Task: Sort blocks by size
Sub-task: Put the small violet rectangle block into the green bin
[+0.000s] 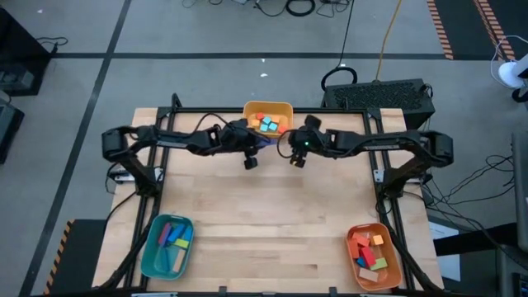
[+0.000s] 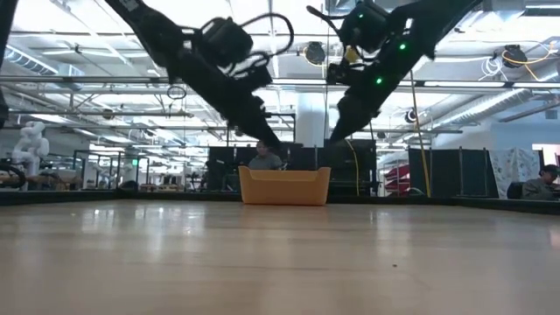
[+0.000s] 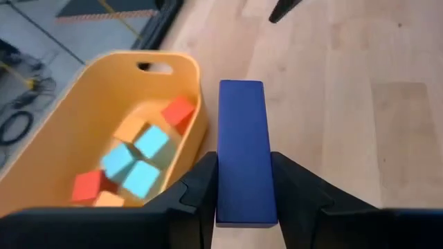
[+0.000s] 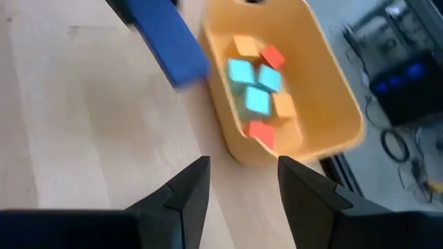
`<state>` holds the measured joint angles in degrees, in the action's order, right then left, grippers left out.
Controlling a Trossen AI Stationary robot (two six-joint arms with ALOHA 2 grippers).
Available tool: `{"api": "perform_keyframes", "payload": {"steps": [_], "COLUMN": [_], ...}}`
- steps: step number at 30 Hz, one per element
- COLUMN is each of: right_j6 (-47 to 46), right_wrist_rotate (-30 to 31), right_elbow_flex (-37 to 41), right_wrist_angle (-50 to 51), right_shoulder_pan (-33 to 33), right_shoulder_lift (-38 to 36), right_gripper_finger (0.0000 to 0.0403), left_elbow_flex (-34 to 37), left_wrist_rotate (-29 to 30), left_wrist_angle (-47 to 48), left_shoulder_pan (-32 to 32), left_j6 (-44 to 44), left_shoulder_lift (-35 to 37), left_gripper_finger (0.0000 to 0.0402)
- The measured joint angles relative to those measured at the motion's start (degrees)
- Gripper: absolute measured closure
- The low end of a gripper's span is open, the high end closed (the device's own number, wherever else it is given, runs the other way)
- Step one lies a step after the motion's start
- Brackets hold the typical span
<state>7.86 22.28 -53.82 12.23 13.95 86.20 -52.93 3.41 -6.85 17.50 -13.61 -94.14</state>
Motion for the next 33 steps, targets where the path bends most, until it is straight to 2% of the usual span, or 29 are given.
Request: {"api": "perform_keyframes", "payload": {"steps": [4,6,12,16,20,26,33], "right_j6": [-3.01,-4.09,-6.87,-8.42,-9.79,-7.92,-7.16], "right_wrist_rotate": [-0.27,-2.53,-7.89,-9.21,-9.09,-8.89,-8.86], "right_elbow_flex": [0.0,0.01,3.07,4.51,4.95,4.98,4.98], "right_wrist_angle": [4.45,5.57,1.07,-1.22,-1.33,-2.96,-4.0], "right_shoulder_pan": [0.08,0.07,-0.44,-1.88,-3.99,-5.82,-6.2], "right_shoulder_lift": [-2.27,-2.31,0.83,1.74,1.74,1.74,1.74], "right_gripper_finger": [0.0253,0.0256,0.0258,0.0259,0.0259,0.0259,0.0259], "left_elbow_flex": [-0.02,-0.04,-0.04,-0.04,-0.04,-0.04,-0.04], "left_wrist_rotate": [2.73,4.01,10.94,16.12,18.86,18.43,9.94], "left_wrist_angle": [5.42,8.09,19.5,28.13,36.41,46.42,55.53], "left_shoulder_pan": [-1.97,-3.33,-9.05,-14.42,-21.02,-31.65,-41.43], "left_j6": [2.64,4.42,12.79,22.2,34.92,53.33,69.39], "left_shoulder_lift": [4.2,6.2,11.38,14.17,16.77,19.54,23.53], "left_gripper_finger": [0.0288,0.0288,0.0288,0.0288,0.0288,0.0288,0.0288]}}
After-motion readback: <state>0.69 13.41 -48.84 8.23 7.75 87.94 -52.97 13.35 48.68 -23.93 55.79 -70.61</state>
